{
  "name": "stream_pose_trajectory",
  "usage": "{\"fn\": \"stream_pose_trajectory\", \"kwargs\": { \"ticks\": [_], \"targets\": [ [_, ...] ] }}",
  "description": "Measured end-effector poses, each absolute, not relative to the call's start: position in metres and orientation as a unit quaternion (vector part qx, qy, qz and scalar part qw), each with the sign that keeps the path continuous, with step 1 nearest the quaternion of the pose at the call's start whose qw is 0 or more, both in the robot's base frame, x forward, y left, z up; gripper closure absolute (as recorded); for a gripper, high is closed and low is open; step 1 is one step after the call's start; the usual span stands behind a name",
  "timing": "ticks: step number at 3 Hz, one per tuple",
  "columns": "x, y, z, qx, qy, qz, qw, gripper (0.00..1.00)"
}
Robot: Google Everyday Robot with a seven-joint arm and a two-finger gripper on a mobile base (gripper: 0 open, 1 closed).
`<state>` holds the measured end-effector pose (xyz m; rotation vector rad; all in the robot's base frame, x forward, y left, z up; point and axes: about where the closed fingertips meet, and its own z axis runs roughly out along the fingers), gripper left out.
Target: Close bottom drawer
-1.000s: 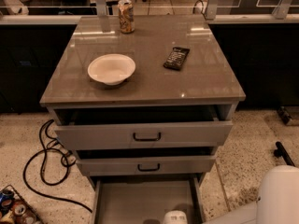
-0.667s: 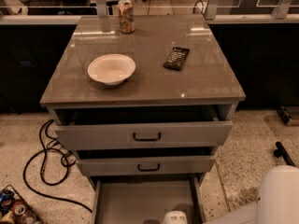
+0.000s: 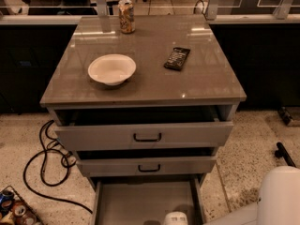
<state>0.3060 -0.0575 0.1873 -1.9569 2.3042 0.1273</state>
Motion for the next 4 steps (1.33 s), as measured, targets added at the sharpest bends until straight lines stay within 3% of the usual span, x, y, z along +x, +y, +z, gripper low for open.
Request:
{"fn": "stream_pose_trajectory", "kwargs": {
  "ticks": [4],
  "targets": [
    [0.324,-0.058,0.185,-0.639,0.765,0.033,0.068,1.00]
  ]
}}
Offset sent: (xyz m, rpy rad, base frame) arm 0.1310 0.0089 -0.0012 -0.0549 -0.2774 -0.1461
